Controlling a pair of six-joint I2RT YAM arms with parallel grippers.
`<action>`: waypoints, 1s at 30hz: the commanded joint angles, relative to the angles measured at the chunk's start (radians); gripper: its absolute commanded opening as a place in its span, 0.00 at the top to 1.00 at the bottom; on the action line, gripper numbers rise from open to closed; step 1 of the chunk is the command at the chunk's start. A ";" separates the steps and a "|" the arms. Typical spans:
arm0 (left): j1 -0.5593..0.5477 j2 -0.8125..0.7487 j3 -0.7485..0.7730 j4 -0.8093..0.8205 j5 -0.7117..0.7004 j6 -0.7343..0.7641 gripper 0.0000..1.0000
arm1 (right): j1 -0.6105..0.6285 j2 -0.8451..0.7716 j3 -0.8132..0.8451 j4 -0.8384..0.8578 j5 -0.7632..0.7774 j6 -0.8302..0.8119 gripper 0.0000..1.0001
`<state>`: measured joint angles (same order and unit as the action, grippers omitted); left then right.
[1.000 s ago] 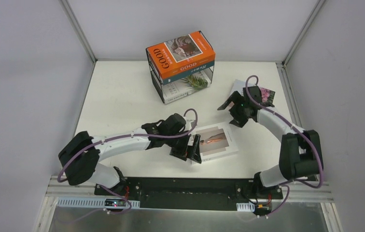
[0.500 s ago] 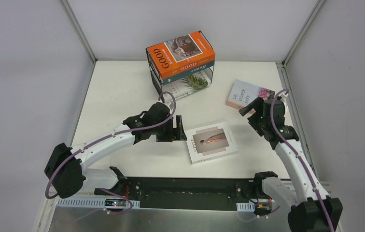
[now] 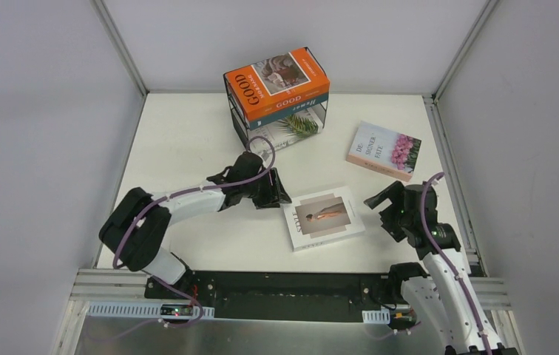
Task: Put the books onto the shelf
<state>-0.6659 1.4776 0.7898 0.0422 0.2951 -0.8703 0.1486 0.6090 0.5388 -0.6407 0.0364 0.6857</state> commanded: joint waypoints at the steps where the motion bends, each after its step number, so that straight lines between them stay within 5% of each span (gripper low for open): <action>1: 0.003 0.095 -0.043 0.242 0.136 -0.091 0.53 | 0.002 0.029 -0.029 -0.003 -0.111 0.049 0.01; 10: 0.003 0.124 -0.061 0.280 0.129 -0.107 0.71 | 0.002 0.015 -0.053 0.003 -0.105 0.053 0.01; 16: 0.003 0.140 -0.065 0.275 0.123 -0.107 1.00 | 0.003 0.036 -0.067 0.019 -0.128 0.060 0.01; 30: 0.003 -0.056 -0.014 0.078 0.035 -0.246 1.00 | 0.002 -0.002 -0.016 -0.076 -0.201 0.080 0.01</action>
<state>-0.6636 1.5021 0.7422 0.1833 0.3832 -1.0344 0.1486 0.6292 0.4770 -0.6632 -0.1062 0.7330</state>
